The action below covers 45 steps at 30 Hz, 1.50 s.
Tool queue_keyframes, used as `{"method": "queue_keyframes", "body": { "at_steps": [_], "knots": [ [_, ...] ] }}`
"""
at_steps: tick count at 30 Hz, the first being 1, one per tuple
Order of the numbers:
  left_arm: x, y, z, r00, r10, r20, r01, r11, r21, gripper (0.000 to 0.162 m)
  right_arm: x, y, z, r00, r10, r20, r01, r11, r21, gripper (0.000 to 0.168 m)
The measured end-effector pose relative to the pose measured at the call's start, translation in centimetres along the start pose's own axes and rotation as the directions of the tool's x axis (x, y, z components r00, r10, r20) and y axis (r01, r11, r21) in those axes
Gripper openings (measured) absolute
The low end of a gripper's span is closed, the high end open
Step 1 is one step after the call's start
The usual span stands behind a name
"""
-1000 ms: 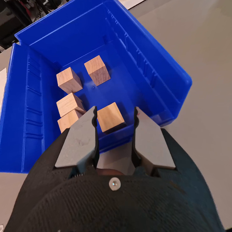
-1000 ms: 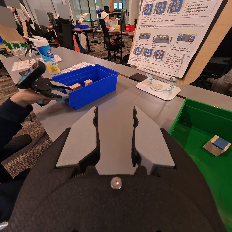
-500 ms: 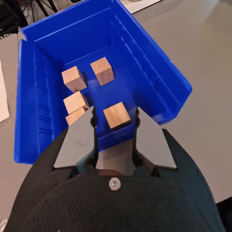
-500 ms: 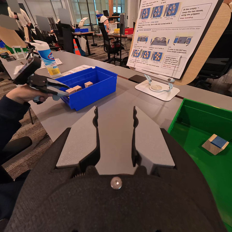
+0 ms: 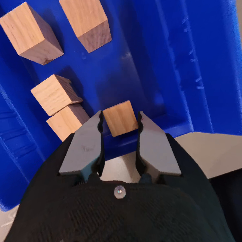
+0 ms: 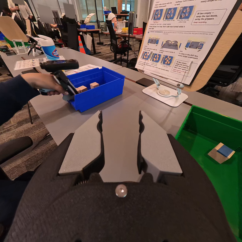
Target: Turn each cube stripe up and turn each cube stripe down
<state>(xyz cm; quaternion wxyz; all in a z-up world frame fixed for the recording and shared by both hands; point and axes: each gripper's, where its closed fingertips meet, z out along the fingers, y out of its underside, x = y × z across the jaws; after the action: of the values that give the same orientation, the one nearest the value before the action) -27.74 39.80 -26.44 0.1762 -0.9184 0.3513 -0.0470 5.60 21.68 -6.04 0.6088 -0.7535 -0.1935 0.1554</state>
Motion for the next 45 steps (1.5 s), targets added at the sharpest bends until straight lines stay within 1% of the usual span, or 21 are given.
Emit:
{"method": "queue_keyframes", "body": {
  "at_steps": [3, 5, 8, 10, 12, 14, 17, 18, 20, 21, 22, 26, 30, 31, 33, 34, 35, 36, 38, 40, 45],
  "knots": [
    [0.0, -0.4, 0.2, 0.999, 0.036, -0.021, -0.036, 0.999, -0.007, 0.048, -0.4, -0.3, -0.4, 1.0, -0.02, 0.003, 0.02, 1.0, 0.009, 0.053],
    [-0.1, -0.9, 0.0, 0.998, 0.061, -0.008, -0.061, 0.997, 0.036, 0.047, -0.6, -0.5, -0.7, 0.999, -0.032, 0.006, 0.032, 0.999, 0.014, 0.052],
    [-1.2, -2.4, -1.4, 0.992, 0.07, 0.108, -0.09, 0.977, 0.196, 0.047, -0.6, -0.6, -1.0, 0.999, -0.041, 0.006, 0.041, 0.999, 0.019, 0.052],
    [-0.7, -3.9, -3.7, 0.982, 0.104, 0.16, -0.157, 0.918, 0.365, 0.047, -0.7, -0.5, -0.8, 0.999, -0.032, 0.017, 0.032, 0.999, 0.018, 0.052],
    [0.0, -4.7, -6.6, 0.961, 0.116, 0.251, -0.23, 0.84, 0.492, 0.046, -1.1, -0.3, -0.2, 0.998, -0.007, 0.055, 0.006, 1.0, 0.016, 0.052],
    [3.8, -5.6, -10.5, 0.929, 0.221, 0.298, -0.366, 0.671, 0.644, 0.046, -2.3, 0.2, 0.8, 0.99, 0.036, 0.133, -0.036, 0.999, -0.003, 0.052],
    [12.2, -5.1, -15.6, 0.848, 0.407, 0.339, -0.489, 0.357, 0.796, 0.046, -5.8, 0.9, 2.5, 0.943, 0.111, 0.313, -0.102, 0.994, -0.045, 0.055],
    [15.3, -4.4, -17.0, 0.796, 0.472, 0.379, -0.524, 0.223, 0.822, 0.046, -7.5, 0.9, 2.9, 0.908, 0.147, 0.393, -0.136, 0.989, -0.056, 0.056],
    [20.8, -2.1, -19.1, 0.671, 0.554, 0.492, -0.563, -0.051, 0.825, 0.046, -11.0, 0.9, 3.3, 0.795, 0.226, 0.563, -0.209, 0.973, -0.096, 0.056],
    [22.9, -1.0, -19.8, 0.629, 0.57, 0.529, -0.555, -0.148, 0.819, 0.046, -12.5, 0.9, 3.2, 0.729, 0.262, 0.632, -0.236, 0.963, -0.126, 0.056],
    [24.3, -0.3, -20.3, 0.616, 0.574, 0.539, -0.539, -0.192, 0.82, 0.045, -13.6, 1.0, 3.3, 0.671, 0.297, 0.679, -0.266, 0.952, -0.153, 0.056],
    [27.4, 1.2, -21.7, 0.597, 0.607, 0.524, -0.478, -0.255, 0.841, 0.045, -15.6, 1.8, 4.1, 0.51, 0.422, 0.75, -0.343, 0.899, -0.273, 0.062],
    [29.1, 1.9, -22.3, 0.577, 0.615, 0.537, -0.454, -0.304, 0.837, 0.045, -18.2, 2.0, 3.2, 0.308, 0.493, 0.814, -0.35, 0.854, -0.385, 0.067],
    [29.3, 1.9, -22.2, 0.571, 0.611, 0.548, -0.466, -0.308, 0.829, 0.045, -18.8, 2.1, 2.9, 0.273, 0.498, 0.823, -0.336, 0.851, -0.403, 0.067],
    [29.7, 1.8, -21.6, 0.553, 0.604, 0.574, -0.497, -0.314, 0.809, 0.045, -20.0, 2.2, 2.0, 0.198, 0.501, 0.843, -0.304, 0.849, -0.433, 0.058],
    [29.9, 1.8, -21.3, 0.544, 0.606, 0.58, -0.504, -0.317, 0.804, 0.045, -20.4, 2.3, 1.8, 0.184, 0.509, 0.841, -0.29, 0.845, -0.449, 0.054],
    [30.0, 1.8, -21.1, 0.544, 0.603, 0.584, -0.507, -0.318, 0.801, 0.045, -20.3, 2.7, 2.4, 0.222, 0.509, 0.832, -0.286, 0.85, -0.443, 0.049],
    [29.9, 1.6, -21.0, 0.551, 0.597, 0.583, -0.514, -0.308, 0.801, 0.045, -20.0, 2.7, 2.6, 0.226, 0.513, 0.828, -0.297, 0.846, -0.443, 0.045],
    [29.4, 1.1, -20.3, 0.578, 0.602, 0.55, -0.515, -0.253, 0.819, 0.043, -19.5, 3.0, 3.0, 0.251, 0.517, 0.818, -0.301, 0.845, -0.442, 0.044],
    [28.9, 0.8, -19.7, 0.6, 0.604, 0.525, -0.52, -0.205, 0.829, 0.042, -19.1, 3.2, 3.5, 0.309, 0.5, 0.809, -0.301, 0.858, -0.416, 0.044],
    [27.2, 1.1, -19.5, 0.61, 0.627, 0.485, -0.506, -0.163, 0.847, 0.041, -16.1, 2.0, 3.6, 0.426, 0.453, 0.783, -0.335, 0.883, -0.329, 0.044]
  ]
}}
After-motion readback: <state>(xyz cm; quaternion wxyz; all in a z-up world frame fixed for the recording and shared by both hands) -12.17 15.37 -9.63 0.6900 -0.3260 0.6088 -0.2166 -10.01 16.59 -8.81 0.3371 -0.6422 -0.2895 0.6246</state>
